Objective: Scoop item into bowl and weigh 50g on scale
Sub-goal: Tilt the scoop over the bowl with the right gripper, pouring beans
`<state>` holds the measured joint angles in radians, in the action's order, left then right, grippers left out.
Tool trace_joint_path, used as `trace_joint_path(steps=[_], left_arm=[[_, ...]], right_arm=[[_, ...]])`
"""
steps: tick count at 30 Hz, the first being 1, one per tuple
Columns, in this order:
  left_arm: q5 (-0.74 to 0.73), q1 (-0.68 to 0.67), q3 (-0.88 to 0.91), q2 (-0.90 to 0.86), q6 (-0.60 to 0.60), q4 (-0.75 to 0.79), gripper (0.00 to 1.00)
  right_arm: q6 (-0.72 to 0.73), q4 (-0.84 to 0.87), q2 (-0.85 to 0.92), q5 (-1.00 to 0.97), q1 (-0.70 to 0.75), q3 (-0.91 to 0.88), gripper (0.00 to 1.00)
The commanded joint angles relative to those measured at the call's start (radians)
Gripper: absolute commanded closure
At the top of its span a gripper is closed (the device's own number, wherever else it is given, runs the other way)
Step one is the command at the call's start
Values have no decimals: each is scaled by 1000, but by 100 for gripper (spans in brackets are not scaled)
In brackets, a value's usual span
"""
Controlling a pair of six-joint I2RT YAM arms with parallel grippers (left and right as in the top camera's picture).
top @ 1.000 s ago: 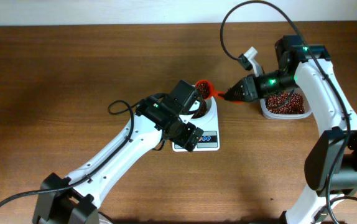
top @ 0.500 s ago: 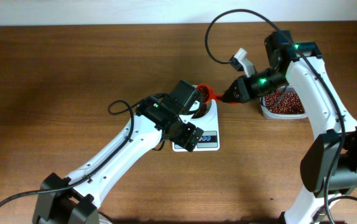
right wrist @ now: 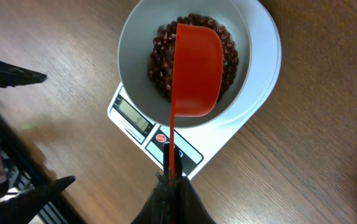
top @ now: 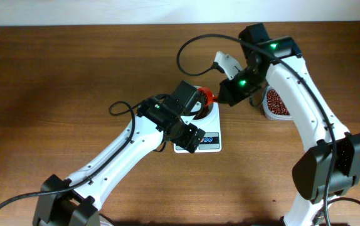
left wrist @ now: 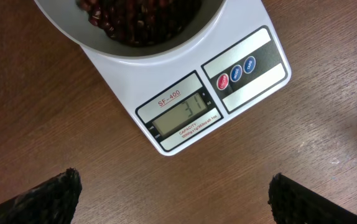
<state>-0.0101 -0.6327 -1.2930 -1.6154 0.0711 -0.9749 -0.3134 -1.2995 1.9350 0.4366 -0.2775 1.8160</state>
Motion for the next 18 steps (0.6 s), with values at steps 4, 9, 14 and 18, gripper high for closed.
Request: trace_joint_path(steps=[4,9,14,18], left_arm=[[7,0,4,-9,-9,2,1],[7,0,4,-9,-9,2,1],[7,0,4,-9,-9,2,1],[7,0,4,-9,-9,2,1]], right_arm=[[8,14,-10,-45,-4,24,96],[16,37,-10,-45,-4,24,96],[16,42,-10,-41,-4,24,96],[34,64,-10,4,-4,24,96]])
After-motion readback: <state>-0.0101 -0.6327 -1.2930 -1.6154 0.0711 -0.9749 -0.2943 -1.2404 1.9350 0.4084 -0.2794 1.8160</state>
